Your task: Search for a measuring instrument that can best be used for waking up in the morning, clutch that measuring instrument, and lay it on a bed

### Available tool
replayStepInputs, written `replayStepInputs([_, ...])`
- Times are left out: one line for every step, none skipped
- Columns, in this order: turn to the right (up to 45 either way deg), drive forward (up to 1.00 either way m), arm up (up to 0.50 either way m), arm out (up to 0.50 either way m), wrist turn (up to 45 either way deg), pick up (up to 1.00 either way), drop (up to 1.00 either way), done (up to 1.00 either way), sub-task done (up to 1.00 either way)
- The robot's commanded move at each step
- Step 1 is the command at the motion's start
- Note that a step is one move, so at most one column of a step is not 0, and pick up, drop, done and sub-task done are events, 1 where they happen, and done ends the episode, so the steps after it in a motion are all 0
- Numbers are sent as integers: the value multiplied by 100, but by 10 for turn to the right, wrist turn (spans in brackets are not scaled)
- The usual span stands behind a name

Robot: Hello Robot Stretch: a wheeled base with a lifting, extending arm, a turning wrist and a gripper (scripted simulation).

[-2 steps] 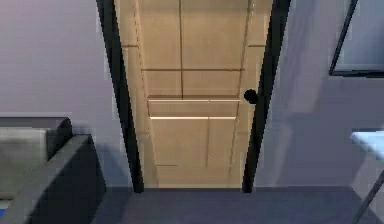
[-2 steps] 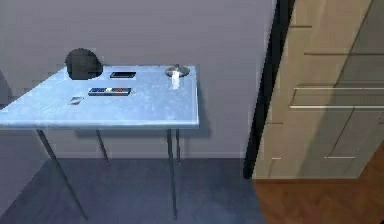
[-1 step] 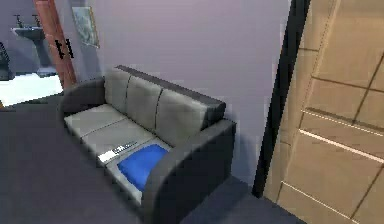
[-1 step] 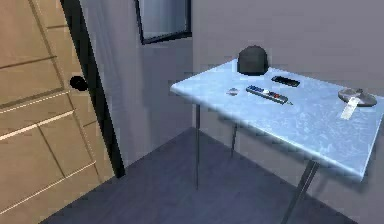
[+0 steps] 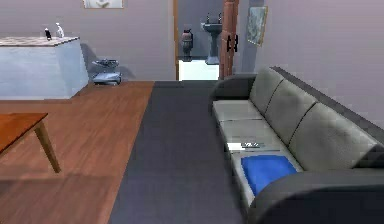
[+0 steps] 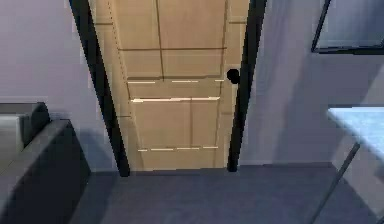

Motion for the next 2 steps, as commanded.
replayStepInputs([0, 100, 0, 0, 0, 0, 0, 0, 0])
replayStepInputs([0, 100, 0, 0, 0, 0, 0, 0, 0])
